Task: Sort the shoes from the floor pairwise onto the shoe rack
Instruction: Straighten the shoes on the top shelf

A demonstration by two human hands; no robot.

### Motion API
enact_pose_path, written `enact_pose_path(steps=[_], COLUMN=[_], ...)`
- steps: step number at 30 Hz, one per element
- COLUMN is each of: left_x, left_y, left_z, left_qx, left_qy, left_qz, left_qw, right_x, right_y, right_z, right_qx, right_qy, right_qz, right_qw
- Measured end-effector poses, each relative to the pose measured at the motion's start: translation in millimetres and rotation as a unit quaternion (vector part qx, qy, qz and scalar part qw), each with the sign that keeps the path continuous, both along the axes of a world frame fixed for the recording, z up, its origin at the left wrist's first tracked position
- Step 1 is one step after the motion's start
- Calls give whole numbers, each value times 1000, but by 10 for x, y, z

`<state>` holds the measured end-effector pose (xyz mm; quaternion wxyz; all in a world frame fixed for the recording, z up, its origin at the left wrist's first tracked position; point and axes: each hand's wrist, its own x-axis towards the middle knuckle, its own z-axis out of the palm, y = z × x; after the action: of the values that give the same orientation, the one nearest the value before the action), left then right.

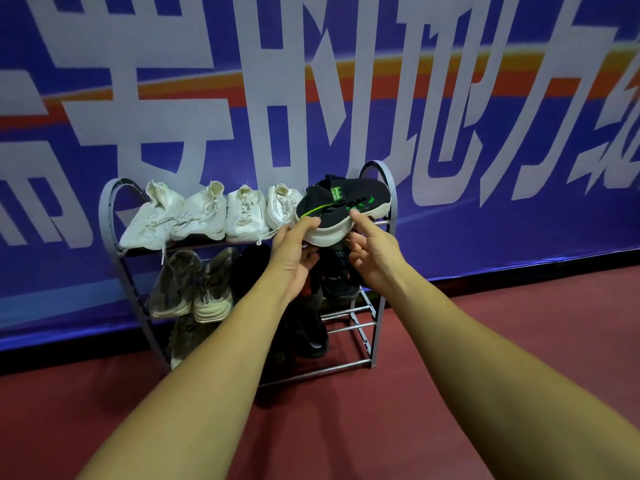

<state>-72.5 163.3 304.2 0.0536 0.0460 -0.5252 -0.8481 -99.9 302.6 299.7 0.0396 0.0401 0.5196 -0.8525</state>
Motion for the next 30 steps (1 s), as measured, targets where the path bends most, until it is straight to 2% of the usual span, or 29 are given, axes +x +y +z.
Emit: enact_pose_path(steps=[3,6,14,20,22,27,30], left_x=[-3,-19,6,0,15,11,-16], left_y=[-13,-72,-131,-105,-67,68,80], left_z=[6,-31,-40,-14,30,-8,20], left_qx=[48,81,116,149,134,11,54], left_qy=[-5,-6,-14,7,16,25,1], left_qz=[15,33,64,86,89,81,116], left_qw=[999,996,991,985,987,996,992], right_x=[30,29,-30,-88,-45,24,86], right_y=[-12,-33,-85,-189,-234,-271,-295], right_z=[42,56,-28,-78,-74,-44,-44], right_qx=[-45,-85,-54,-32,-58,-93,-83], right_qy=[-28,-57,-103,-82,-74,-59,-55], right_qz=[-38,-25,-75,-125,-122,-68,-33], right_qw=[998,994,990,988,988,992,995])
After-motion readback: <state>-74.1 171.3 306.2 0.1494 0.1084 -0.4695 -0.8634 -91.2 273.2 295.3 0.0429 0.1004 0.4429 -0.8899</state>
